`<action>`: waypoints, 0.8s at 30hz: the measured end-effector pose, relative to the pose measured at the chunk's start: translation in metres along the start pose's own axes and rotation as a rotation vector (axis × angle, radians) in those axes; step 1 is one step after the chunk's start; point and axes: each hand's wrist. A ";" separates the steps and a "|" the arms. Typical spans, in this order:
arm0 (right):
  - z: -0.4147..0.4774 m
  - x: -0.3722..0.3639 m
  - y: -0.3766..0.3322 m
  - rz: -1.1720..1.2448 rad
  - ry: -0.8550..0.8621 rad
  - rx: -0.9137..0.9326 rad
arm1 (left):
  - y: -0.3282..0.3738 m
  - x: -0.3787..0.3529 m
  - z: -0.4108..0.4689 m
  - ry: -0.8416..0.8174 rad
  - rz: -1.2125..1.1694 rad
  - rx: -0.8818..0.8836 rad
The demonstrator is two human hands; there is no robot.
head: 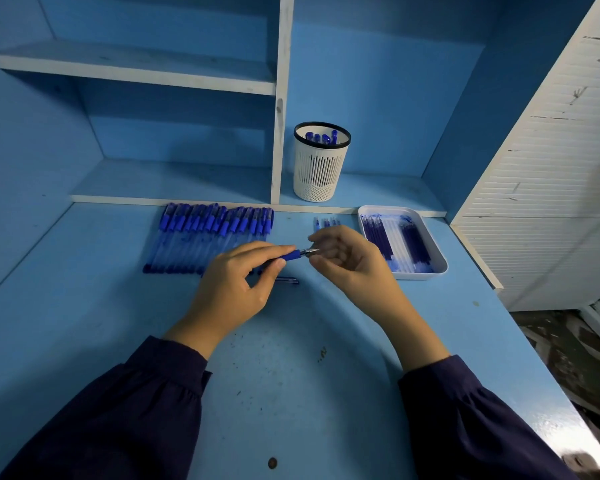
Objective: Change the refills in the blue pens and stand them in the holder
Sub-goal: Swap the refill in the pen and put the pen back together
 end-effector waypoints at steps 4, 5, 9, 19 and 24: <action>0.000 -0.001 0.004 -0.155 0.020 -0.001 | 0.001 0.000 0.000 -0.012 0.012 -0.018; 0.000 -0.001 0.004 -0.134 0.023 -0.005 | 0.001 0.000 0.000 -0.011 0.008 -0.020; 0.000 -0.002 0.003 -0.108 0.015 0.024 | 0.000 0.000 0.000 -0.003 -0.002 -0.019; -0.001 -0.003 0.006 -0.159 0.012 0.028 | 0.000 0.000 -0.001 0.010 -0.011 -0.006; -0.001 -0.002 0.005 -0.151 0.038 0.062 | 0.000 -0.001 -0.001 -0.003 -0.018 -0.016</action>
Point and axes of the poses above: each hand's wrist, its own z-axis towards the middle knuckle, its own x-axis out of the back of the hand, y = z × x
